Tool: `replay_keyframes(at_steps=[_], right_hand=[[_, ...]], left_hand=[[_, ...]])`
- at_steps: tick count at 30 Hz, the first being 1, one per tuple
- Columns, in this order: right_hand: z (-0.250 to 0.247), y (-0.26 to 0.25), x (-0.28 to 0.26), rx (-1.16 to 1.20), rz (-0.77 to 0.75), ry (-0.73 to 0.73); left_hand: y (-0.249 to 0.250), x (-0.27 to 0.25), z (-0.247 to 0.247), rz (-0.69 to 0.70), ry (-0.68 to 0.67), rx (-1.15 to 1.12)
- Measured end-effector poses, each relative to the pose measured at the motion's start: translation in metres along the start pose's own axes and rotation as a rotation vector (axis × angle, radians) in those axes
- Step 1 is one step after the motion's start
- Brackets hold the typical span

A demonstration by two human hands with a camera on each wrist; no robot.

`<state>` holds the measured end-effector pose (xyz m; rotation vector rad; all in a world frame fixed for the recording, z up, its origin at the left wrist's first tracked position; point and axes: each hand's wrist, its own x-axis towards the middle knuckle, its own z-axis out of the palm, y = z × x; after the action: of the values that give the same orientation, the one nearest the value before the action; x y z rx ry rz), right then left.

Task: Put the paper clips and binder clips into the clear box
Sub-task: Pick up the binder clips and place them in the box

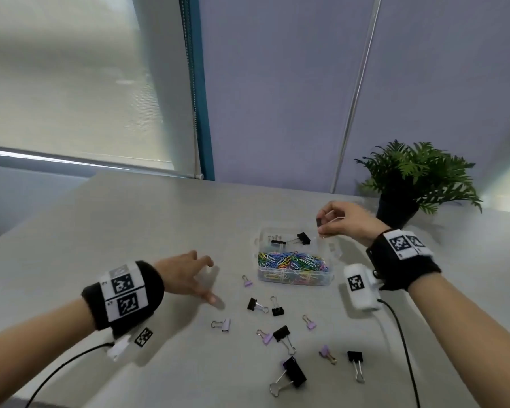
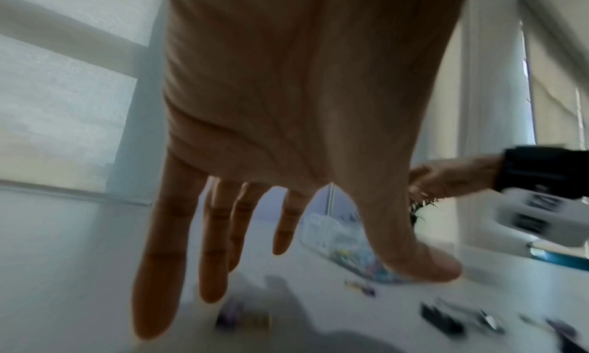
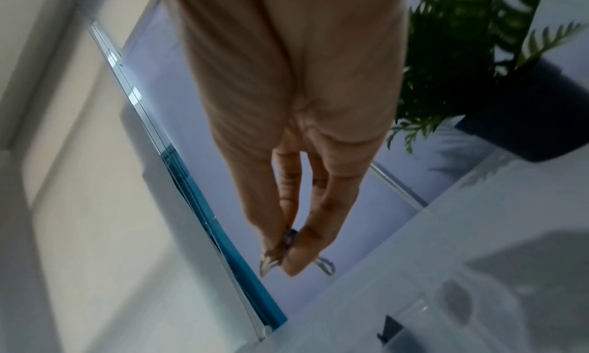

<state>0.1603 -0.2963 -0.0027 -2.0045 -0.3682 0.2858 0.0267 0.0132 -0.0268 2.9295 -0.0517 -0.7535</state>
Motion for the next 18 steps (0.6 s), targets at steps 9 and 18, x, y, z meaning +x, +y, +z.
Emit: replay_keyframes(at_steps=[9,18], right_hand=[[0.031,0.005,0.036,-0.431,0.060,0.027],[0.027,0.001,-0.107,-0.867,-0.206,-0.456]], left_hand=[[0.033,-0.014,0.038,0.101,0.033,0.049],[0.044,0.002,0.039,0.137,0.086,0.023]])
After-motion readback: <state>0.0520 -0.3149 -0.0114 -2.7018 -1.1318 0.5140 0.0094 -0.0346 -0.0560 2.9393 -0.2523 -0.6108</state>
